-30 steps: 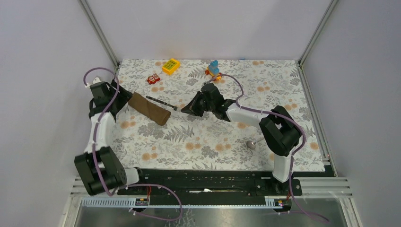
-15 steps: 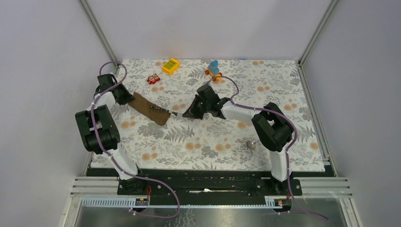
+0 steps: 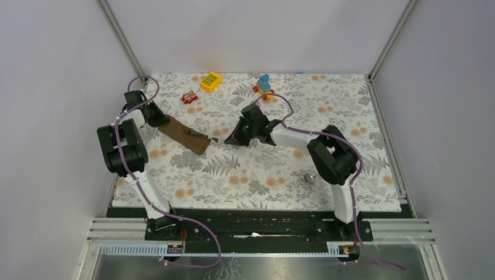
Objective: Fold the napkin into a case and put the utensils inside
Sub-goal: Insert the fork into the folded napkin.
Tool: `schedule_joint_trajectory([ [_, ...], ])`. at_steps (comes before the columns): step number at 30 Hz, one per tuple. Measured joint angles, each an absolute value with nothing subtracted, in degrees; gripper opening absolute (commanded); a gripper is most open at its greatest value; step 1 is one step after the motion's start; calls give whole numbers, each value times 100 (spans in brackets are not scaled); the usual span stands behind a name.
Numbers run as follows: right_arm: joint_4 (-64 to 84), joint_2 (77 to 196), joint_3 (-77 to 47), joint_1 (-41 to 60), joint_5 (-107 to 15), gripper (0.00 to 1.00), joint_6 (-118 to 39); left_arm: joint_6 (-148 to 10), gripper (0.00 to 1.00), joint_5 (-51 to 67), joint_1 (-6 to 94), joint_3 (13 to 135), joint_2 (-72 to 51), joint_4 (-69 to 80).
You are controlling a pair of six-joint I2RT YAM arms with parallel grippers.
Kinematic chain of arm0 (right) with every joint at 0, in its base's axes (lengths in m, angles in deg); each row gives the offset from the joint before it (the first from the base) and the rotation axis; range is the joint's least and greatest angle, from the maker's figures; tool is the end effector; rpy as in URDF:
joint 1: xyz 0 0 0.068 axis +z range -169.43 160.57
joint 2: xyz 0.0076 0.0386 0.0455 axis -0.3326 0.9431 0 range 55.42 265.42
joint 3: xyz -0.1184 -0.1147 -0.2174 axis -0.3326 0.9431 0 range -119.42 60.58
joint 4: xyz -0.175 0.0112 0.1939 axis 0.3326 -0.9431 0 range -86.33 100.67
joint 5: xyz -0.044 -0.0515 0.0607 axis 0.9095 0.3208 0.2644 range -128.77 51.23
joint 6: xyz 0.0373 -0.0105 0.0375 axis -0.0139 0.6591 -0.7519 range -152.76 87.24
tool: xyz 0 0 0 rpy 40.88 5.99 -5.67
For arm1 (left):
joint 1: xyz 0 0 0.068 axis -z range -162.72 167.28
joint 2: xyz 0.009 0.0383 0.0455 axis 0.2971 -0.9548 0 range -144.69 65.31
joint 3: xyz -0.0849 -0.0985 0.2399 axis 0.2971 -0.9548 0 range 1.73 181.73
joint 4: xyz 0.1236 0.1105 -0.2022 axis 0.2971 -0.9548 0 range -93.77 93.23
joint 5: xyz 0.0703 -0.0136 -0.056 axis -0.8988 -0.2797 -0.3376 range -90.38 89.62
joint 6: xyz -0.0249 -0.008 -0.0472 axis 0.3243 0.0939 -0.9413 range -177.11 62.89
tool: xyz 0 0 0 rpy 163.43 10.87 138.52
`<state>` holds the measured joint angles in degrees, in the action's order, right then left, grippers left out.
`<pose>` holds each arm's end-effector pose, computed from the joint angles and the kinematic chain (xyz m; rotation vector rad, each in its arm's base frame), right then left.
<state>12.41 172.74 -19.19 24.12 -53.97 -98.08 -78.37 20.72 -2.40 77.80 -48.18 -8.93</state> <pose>0.3269 0.3235 0.1829 0.3062 2.4987 1.2403 0.4052 0.1313 0.1728 -0.6865 2.3104 -0.4600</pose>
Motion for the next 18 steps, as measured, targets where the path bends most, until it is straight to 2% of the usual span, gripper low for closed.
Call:
schedule_joint_trajectory([
  [18, 900, 18080, -2828, 2556, -5273, 0, -9849, -7835, 12, 2175, -266, 7791, -5006, -821],
])
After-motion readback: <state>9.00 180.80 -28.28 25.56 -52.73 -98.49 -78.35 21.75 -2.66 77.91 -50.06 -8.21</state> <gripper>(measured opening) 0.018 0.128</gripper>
